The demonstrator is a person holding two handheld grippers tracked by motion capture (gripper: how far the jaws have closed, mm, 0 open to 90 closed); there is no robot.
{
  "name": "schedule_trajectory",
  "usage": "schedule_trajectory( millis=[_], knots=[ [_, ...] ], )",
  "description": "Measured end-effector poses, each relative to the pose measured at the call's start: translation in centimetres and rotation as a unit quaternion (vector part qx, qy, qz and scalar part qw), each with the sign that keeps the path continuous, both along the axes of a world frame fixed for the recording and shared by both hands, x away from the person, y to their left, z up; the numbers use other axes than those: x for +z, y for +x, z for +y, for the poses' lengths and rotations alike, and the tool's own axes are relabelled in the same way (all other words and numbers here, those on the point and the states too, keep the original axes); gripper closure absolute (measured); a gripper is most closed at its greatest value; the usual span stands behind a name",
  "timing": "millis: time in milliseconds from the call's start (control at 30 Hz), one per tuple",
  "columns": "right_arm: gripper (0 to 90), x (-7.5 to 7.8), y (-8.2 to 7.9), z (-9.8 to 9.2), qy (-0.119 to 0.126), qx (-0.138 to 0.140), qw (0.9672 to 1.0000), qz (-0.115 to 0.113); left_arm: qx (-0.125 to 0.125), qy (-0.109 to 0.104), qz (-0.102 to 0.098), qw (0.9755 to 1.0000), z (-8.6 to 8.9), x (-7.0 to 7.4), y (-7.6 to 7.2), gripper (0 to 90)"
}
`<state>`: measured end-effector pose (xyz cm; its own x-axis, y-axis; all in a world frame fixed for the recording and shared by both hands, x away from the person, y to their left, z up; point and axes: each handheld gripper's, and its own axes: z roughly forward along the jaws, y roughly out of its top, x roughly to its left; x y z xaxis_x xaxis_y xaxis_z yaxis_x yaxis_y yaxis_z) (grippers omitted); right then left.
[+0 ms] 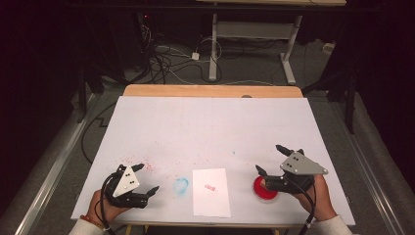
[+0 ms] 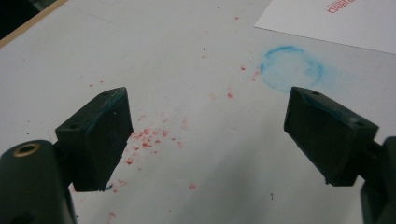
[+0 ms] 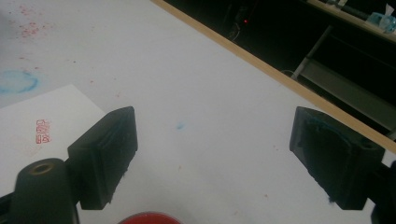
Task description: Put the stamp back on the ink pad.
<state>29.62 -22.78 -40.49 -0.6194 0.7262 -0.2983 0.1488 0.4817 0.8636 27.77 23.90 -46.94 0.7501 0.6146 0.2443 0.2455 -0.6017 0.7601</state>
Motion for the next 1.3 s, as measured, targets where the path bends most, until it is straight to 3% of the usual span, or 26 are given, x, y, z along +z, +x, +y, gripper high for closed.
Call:
schedule_trajectory(
  millis=[300, 1300],
  knots=[
    [15.5, 0.4, -0.7, -0.2, 0.005, -0.001, 0.9998, -0.020, 0.000, -0.001, 0.000, 1.0000, 0.0, 0.0, -0.1, 14.4],
    [15.3, -1.6, -2.0, -4.0, -0.006, -0.023, 0.9994, -0.026, -0.004, 0.000, 0.000, 1.0000, -0.1, 0.0, -0.1, 14.4]
  ],
)
